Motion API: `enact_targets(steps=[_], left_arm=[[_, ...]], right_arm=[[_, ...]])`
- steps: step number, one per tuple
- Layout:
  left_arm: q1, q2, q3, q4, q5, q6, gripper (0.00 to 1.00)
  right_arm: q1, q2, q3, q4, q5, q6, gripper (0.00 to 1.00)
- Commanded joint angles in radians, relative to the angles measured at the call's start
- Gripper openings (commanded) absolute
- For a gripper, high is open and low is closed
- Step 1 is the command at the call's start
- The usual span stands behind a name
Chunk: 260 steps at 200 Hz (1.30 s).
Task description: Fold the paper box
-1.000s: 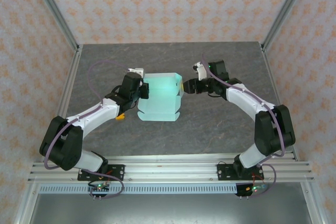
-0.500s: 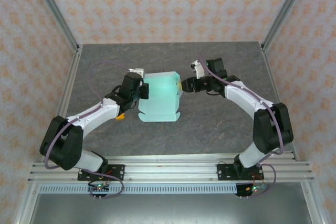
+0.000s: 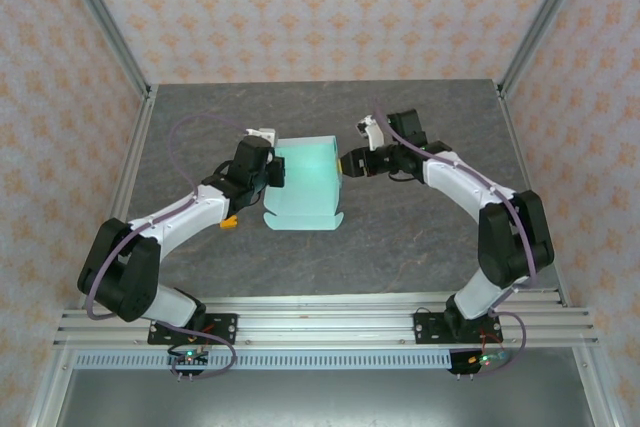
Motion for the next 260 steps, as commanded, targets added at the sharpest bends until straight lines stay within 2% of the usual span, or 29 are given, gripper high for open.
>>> enact_targets(steps=[1, 18, 51, 68, 115, 161, 188, 210, 223, 239, 260], left_arm=[[-0.025, 0.007, 0.036, -0.006, 0.033, 0.025, 0.0], [-0.024, 0.002, 0.037, -0.016, 0.007, 0.014, 0.0], [-0.025, 0.0, 0.034, -0.026, -0.036, -0.004, 0.0], [-0.024, 0.003, 0.035, -0.025, -0.038, -0.009, 0.0], [-0.024, 0.011, 0.041, -0.022, -0.032, -0.022, 0.0], [-0.024, 0.007, 0.036, -0.018, -0.027, -0.026, 0.0], [-0.024, 0.005, 0.037, -0.015, -0.02, -0.031, 0.0], [-0.025, -0.001, 0.034, -0.016, -0.024, -0.031, 0.0], [-0.025, -0.004, 0.036, -0.017, -0.028, -0.035, 0.0], [-0.025, -0.005, 0.038, -0.015, -0.027, -0.045, 0.0], [-0.025, -0.002, 0.044, -0.019, -0.027, -0.054, 0.0]], right_arm=[[0.018, 0.01, 0.049, -0.035, 0.123, 0.01, 0.53], [0.006, -0.022, 0.048, -0.108, 0.254, 0.051, 0.55], [-0.019, -0.17, -0.056, -0.134, 0.302, 0.195, 0.6], [-0.015, -0.235, -0.12, -0.131, 0.286, 0.3, 0.61], [0.094, -0.344, -0.356, 0.128, 0.272, 0.66, 0.63], [0.18, -0.39, -0.456, 0.277, 0.355, 0.806, 0.65], [0.191, -0.343, -0.472, 0.4, 0.348, 0.887, 0.56], [0.197, -0.322, -0.504, 0.492, 0.347, 0.96, 0.35], [0.2, -0.323, -0.53, 0.548, 0.349, 1.007, 0.27], [0.209, -0.333, -0.543, 0.564, 0.364, 1.03, 0.25], [0.231, -0.345, -0.549, 0.542, 0.397, 1.032, 0.3]])
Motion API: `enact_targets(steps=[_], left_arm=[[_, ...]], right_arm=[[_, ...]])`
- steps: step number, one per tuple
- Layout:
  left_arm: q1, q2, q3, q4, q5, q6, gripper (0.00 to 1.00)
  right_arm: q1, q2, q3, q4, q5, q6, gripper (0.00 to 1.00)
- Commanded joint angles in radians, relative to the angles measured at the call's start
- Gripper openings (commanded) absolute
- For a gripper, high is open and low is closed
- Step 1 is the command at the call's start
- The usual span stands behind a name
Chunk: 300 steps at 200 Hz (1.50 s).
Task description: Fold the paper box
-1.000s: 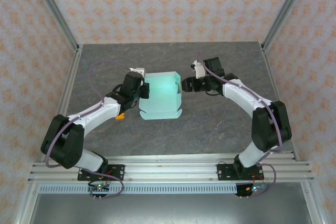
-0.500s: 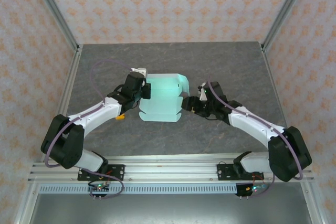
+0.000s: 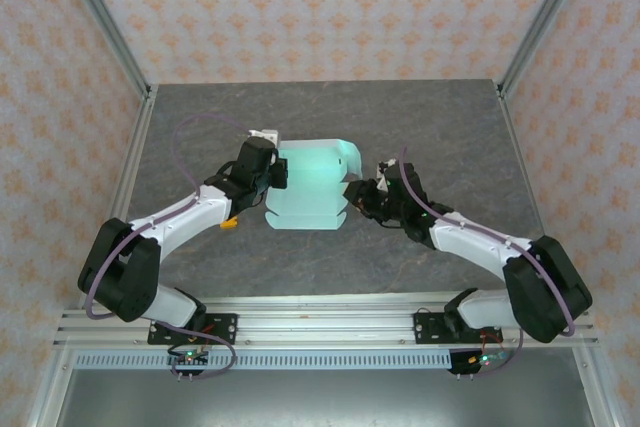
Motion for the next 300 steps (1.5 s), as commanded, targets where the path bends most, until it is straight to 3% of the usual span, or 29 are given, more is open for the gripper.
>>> enact_targets(steps=[1, 25, 101, 214, 242, 300], left_arm=[[-0.002, -0.004, 0.034, 0.002, -0.005, -0.026, 0.0], [-0.003, -0.002, 0.039, -0.004, -0.013, -0.029, 0.0], [-0.003, 0.002, 0.04, -0.027, -0.039, -0.061, 0.0], [-0.002, 0.009, 0.059, -0.045, -0.048, -0.075, 0.0], [-0.002, 0.007, 0.063, -0.054, -0.054, -0.072, 0.0], [0.0, 0.001, 0.06, -0.06, -0.062, -0.064, 0.0]], right_arm=[[0.025, -0.017, -0.009, 0.067, 0.052, 0.049, 0.3], [0.041, -0.015, -0.026, 0.099, 0.061, 0.068, 0.29], [0.043, -0.06, -0.103, 0.326, 0.114, 0.21, 0.07], [0.044, -0.038, -0.151, 0.623, 0.158, 0.342, 0.01], [0.044, -0.057, -0.142, 0.51, 0.175, 0.262, 0.07], [0.002, -0.217, -0.039, 0.017, 0.234, -0.081, 0.38]])
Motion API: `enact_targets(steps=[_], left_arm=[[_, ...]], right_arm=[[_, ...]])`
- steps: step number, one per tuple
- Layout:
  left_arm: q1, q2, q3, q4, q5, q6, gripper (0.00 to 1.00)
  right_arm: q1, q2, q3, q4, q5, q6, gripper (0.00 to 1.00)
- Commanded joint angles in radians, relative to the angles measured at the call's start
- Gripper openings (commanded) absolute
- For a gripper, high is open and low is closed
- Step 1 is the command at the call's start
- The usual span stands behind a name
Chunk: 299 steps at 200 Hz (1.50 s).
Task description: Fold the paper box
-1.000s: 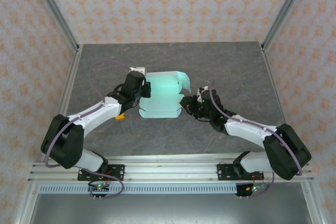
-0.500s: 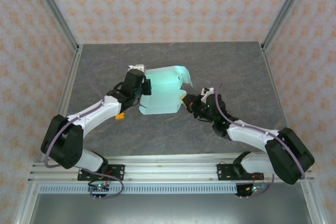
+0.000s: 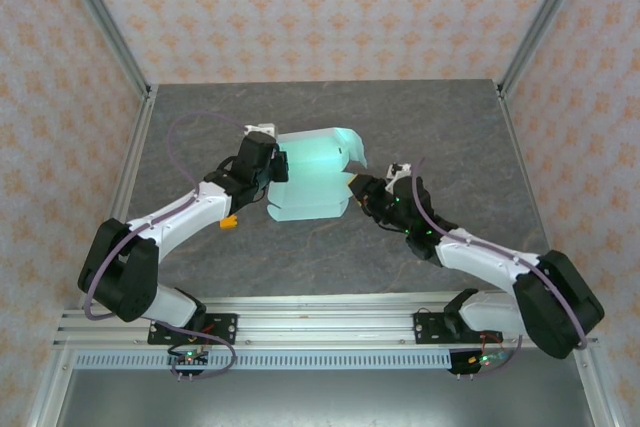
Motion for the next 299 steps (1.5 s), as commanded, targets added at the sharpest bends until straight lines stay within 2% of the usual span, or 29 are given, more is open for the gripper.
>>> enact_targets(steps=[1, 20, 50, 86, 121, 145, 186, 299], left_arm=[[0.002, 0.001, 0.012, -0.029, -0.032, 0.015, 0.0], [0.003, -0.001, 0.01, -0.03, -0.027, 0.016, 0.0], [0.003, -0.01, 0.004, -0.03, -0.015, 0.02, 0.0], [0.002, -0.025, 0.004, -0.032, 0.011, 0.033, 0.0], [0.004, -0.038, 0.009, -0.048, 0.027, 0.046, 0.0], [0.003, -0.048, 0.008, -0.055, 0.027, 0.048, 0.0], [0.003, -0.049, 0.02, -0.073, 0.034, 0.052, 0.0], [0.003, -0.055, 0.012, -0.067, 0.062, 0.056, 0.0]], right_arm=[[-0.036, -0.096, 0.081, -0.228, 0.058, -0.222, 0.39], [-0.096, -0.152, 0.134, -0.38, 0.035, -0.383, 0.45], [-0.247, -0.17, 0.252, -0.566, -0.079, -0.648, 0.5], [-0.39, -0.029, 0.403, -0.632, -0.262, -0.9, 0.51], [-0.415, 0.179, 0.549, -0.71, -0.418, -1.086, 0.52], [-0.415, 0.283, 0.586, -0.719, -0.541, -1.143, 0.51], [-0.402, 0.349, 0.552, -0.624, -0.71, -1.144, 0.51], [-0.293, 0.412, 0.63, -0.668, -0.643, -1.198, 0.51]])
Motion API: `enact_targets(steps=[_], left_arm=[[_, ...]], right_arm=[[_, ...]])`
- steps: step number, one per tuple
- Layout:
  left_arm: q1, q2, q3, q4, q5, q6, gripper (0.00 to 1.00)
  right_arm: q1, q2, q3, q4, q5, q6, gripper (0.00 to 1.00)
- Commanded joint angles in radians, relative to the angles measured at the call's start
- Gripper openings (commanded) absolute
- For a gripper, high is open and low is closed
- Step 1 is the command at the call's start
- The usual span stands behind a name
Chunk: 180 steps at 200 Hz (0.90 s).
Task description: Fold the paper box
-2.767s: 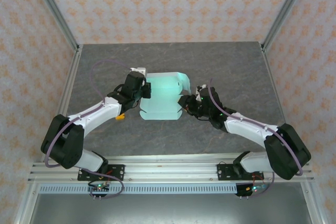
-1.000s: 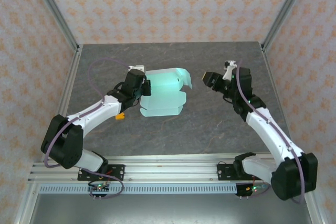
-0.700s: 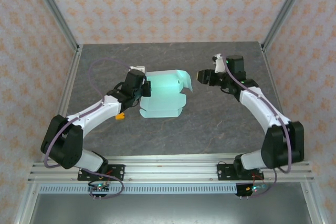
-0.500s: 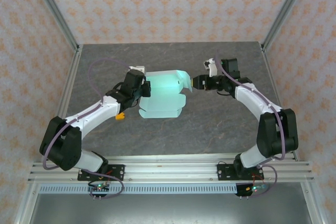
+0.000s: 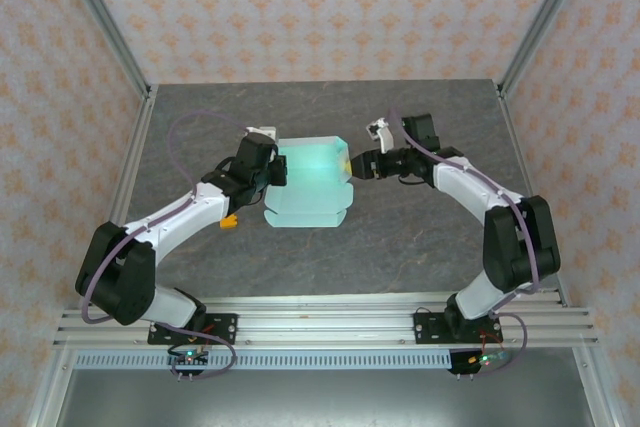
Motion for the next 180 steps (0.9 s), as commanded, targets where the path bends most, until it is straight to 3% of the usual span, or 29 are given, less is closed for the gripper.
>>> enact_targets(steps=[1, 102, 180], left_arm=[[0.002, -0.034, 0.012, -0.009, 0.028, 0.01, 0.0], [-0.001, -0.035, 0.018, -0.015, 0.057, 0.017, 0.0], [-0.002, -0.047, 0.018, -0.03, 0.057, 0.023, 0.0]], right_arm=[[0.019, 0.001, 0.047, -0.011, 0.02, -0.047, 0.51], [0.098, -0.02, 0.082, 0.0, 0.236, -0.086, 0.48], [0.206, -0.038, 0.097, 0.027, 0.584, -0.104, 0.43]])
